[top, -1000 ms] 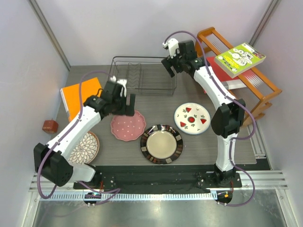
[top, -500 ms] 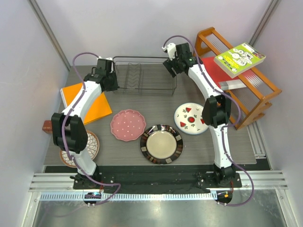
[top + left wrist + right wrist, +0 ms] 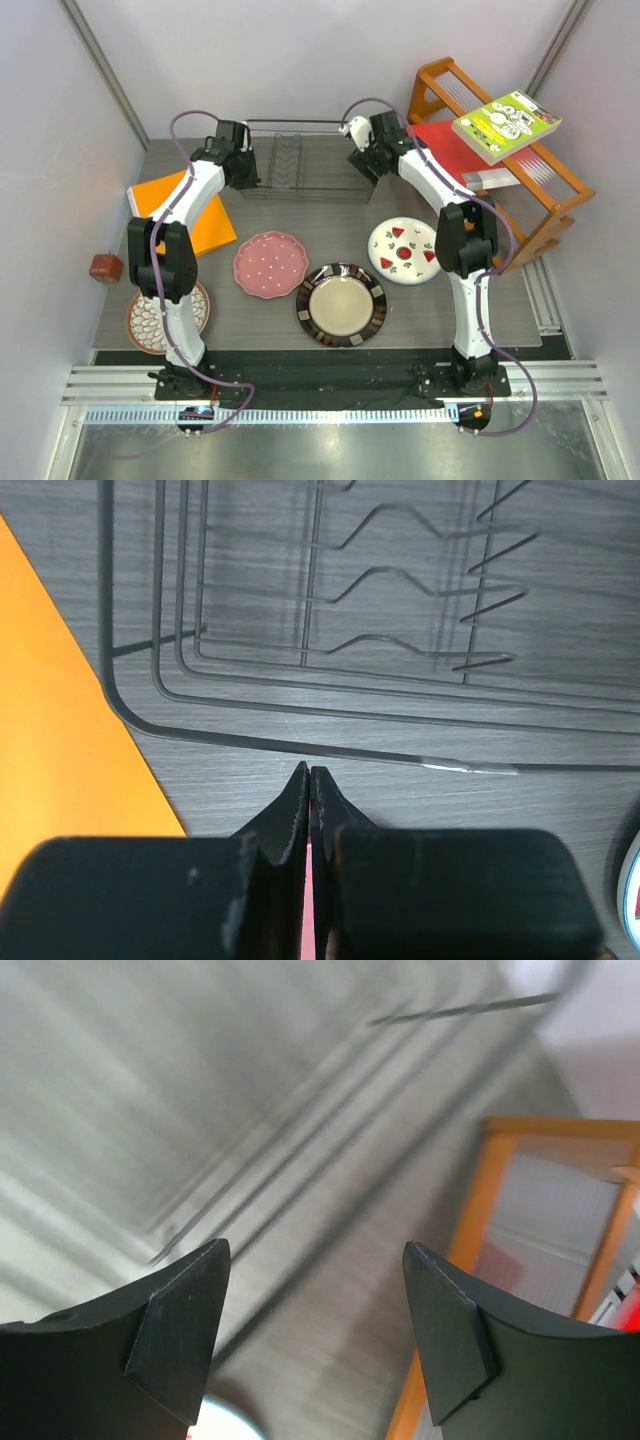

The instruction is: Load the plates into the dish rack

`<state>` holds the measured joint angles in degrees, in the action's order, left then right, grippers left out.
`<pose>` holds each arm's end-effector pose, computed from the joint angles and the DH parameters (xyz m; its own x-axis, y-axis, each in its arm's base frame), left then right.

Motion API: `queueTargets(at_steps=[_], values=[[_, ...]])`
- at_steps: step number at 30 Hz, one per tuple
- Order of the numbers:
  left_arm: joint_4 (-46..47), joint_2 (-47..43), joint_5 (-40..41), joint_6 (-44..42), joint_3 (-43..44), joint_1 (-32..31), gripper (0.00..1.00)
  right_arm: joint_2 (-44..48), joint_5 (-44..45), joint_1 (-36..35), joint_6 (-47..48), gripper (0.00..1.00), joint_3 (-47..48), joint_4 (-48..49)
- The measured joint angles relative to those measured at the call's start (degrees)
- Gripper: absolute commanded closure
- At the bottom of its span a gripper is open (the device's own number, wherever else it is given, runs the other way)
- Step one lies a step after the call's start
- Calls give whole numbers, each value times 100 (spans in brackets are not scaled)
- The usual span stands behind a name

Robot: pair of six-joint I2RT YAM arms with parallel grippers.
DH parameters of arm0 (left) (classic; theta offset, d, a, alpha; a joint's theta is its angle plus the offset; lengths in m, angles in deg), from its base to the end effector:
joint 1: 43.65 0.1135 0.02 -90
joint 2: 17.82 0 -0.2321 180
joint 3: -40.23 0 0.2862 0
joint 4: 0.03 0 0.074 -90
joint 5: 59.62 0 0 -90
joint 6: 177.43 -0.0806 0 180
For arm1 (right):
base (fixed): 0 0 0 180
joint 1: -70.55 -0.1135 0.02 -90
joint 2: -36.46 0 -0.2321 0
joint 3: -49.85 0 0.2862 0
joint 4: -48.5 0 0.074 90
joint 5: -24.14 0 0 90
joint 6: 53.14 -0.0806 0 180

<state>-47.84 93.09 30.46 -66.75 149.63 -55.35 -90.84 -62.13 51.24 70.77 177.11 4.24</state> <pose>0.4796 -0.0992 0.2055 -0.7661 -0.2020 -0.6102 -0.0734 0.9706 -0.2292 0.5278 0.1794 0.1901 -0.3874 -0.7256 -0.5686 -0.6051 0.6655 -0.4370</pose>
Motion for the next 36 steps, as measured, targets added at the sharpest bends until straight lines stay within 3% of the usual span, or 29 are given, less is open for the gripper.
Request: queueTargets(at_steps=[17,29,36], values=[[-39,-592,-107,-20,-315,0,100,1145,262,-809,348,24,-1580,-4],[-264,-1488,177,-31,-1259,39,100,1110,162,-1862,-39,23,-1375,-315],[-334,-1521,334,2,-1663,142,100,675,125,-2221,-310,20,-551,-426]])
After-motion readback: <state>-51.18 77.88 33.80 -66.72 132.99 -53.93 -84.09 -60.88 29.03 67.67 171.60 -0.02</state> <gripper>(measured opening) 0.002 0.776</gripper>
